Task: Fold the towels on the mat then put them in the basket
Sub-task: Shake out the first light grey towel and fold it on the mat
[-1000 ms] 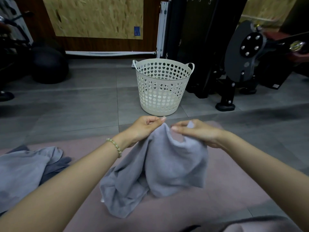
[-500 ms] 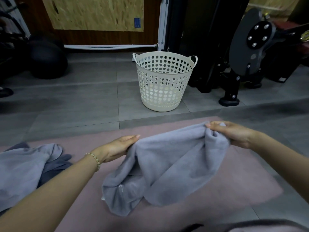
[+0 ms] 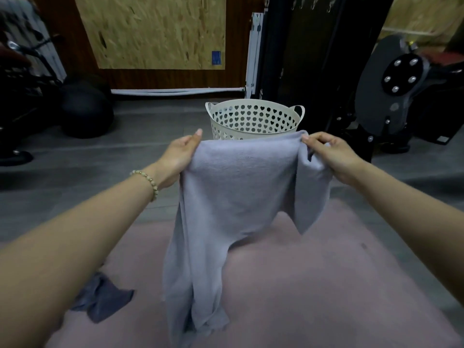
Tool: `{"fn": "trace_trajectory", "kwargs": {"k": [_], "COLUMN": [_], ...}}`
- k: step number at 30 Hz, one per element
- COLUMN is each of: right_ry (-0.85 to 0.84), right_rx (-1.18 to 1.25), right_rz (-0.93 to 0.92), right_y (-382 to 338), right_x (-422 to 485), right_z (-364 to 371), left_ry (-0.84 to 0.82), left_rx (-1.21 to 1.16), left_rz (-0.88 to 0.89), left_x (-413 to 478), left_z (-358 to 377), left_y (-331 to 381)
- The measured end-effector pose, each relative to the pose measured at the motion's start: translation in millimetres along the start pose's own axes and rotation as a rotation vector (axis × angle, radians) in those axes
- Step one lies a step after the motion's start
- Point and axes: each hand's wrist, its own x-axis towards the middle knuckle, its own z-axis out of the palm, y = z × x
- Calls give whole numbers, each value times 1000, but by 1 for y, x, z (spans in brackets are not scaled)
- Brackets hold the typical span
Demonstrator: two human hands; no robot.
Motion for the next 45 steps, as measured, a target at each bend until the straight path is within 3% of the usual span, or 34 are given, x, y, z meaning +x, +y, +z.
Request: {"fn": "trace_trajectory", "kwargs": {"k": [3, 8, 14, 20, 28, 35, 45], "right_ry": [-60, -198, -254, -252, 160, 229, 169], "right_rx": [-55, -160, -177, -65, -40, -185, -292], "right_rz": [59, 298, 594, 851, 801, 778, 737], "right_y": [29, 139, 285, 353, 400, 441, 452], "right_x": [-3, -46, -133, -160, -130, -110, -113], "right_z": [-3, 0, 1, -15, -22, -6, 3], "left_ry": [-74, -265, -298, -245, -344, -551, -522], "left_rx": [33, 189, 243, 234, 284, 499, 508], "left_rz": [-29, -256, -474, -528, -430, -202, -155], "left_x": [-7, -53, -97, -85, -23, 44, 110], "left_z": [8, 51, 94, 133, 217, 291, 341], "left_y": [-30, -130, -247, -294, -317, -344, -382]}}
